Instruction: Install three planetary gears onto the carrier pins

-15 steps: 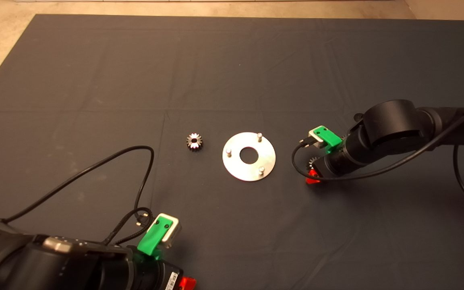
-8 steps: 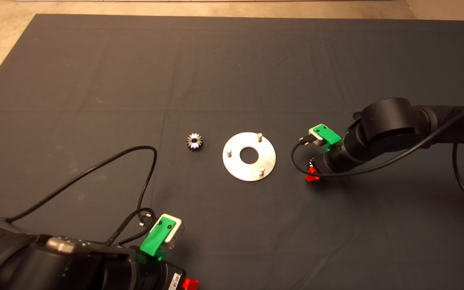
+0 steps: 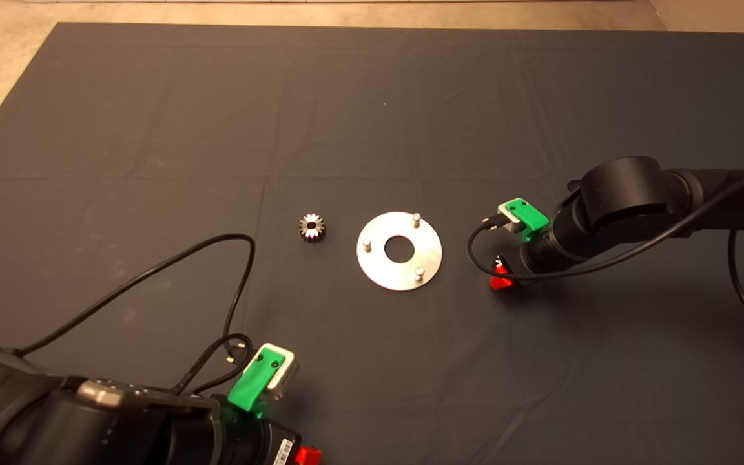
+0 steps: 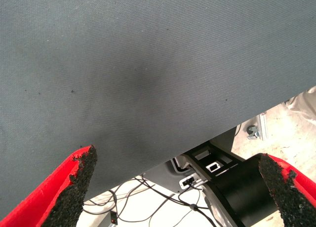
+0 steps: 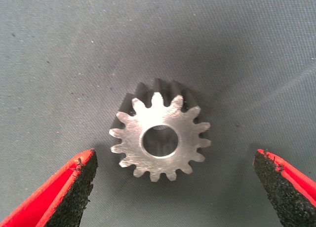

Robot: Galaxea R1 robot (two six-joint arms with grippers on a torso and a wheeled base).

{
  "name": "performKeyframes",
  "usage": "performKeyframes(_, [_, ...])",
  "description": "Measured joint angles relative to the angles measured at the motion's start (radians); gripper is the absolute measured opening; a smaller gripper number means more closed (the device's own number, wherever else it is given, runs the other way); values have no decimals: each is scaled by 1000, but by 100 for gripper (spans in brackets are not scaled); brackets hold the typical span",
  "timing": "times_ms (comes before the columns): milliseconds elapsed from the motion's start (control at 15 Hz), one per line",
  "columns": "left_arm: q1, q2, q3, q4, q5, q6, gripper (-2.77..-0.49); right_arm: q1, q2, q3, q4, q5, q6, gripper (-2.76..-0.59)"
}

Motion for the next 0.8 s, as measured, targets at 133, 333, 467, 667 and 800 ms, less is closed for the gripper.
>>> performKeyframes(133, [0, 0, 0, 0, 0, 0, -90, 0, 0, -7, 0, 4, 0, -100])
performKeyframes(333, [0, 1, 0, 0, 0, 0, -90, 0, 0, -14, 0, 13, 4, -100])
performKeyframes(467, [0, 8, 0, 0, 0, 0, -90, 0, 0, -14, 0, 52, 10, -100])
performKeyframes(667, [0, 19, 0, 0, 0, -1, -90, 0, 0, -14, 1, 76, 26, -100])
performKeyframes(800, [0, 21, 0, 0, 0, -1, -90, 0, 0, -14, 1, 76, 26, -100])
